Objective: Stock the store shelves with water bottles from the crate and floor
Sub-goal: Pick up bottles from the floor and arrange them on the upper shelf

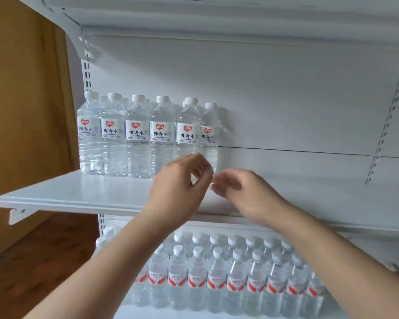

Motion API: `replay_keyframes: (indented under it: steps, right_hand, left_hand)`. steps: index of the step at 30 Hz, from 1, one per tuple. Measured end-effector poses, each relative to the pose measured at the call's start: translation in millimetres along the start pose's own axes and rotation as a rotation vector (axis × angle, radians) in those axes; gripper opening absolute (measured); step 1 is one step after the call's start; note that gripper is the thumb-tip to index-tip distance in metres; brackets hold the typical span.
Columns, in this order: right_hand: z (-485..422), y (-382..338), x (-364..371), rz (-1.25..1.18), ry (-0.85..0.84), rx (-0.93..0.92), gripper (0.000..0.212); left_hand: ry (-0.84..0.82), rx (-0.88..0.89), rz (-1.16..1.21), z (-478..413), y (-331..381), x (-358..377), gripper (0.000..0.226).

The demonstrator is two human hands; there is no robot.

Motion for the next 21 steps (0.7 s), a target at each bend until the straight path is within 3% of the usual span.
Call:
replay_keyframes:
  steps: [1,3,5,7,10,16,18,21]
  right_hand:
    - [30.7,-13.1,-1.1,-0.11,0.067,-0.074,0.009]
    - [92.9,-29.6,-0.2,-0.266,0.242,-0.175,0.018]
    - [149.5,-21.9,14.7,-0.389,0.355,-0.142,0.021]
    - [199.2,11.0,50.4,-0.473,0.346,0.013,0.023]
    - [267.8,76.5,122.7,-0.489,0.2,0.347,0.029]
    - [395.3,147.8,210.5,-0.47,0.038,0.821,0.019]
    - [420.5,158.0,219.5,-0.382,-0.009,0.909,0.019]
    - [426.1,156.7,218.5,-0.226,-0.067,0.877,0.017]
  left_hand:
    - [-0.026,-0.055,0.175,19.2,6.7,-4.0,0.018]
    - [-0.068,-0.132,0.418,65.6,14.2,-5.4,0.021]
    - [-0.135,-0.225,0.542,116.9,4.8,7.0,0.023]
    - [-0.239,-0.399,0.636,171.2,-19.3,32.3,0.024]
    - [-0.4,-0.737,0.687,255.7,-64.1,82.1,0.024]
    - [-0.598,-1.317,0.551,425.5,-134.5,136.5,0.016]
    - [-0.671,-1.314,0.352,456.2,-141.7,139.3,0.014]
    - [-0.862,-1.076,0.204,459.3,-131.9,146.6,0.013]
Point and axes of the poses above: each hand's wrist, its own z-axis away from the middle knuckle, its own x-axis out of the palm, y = z × x, the point moved 3 cm from there along -z, towards the middle knuckle, and after that the axes turned 9 degrees about -x, right-handed, at the moved point
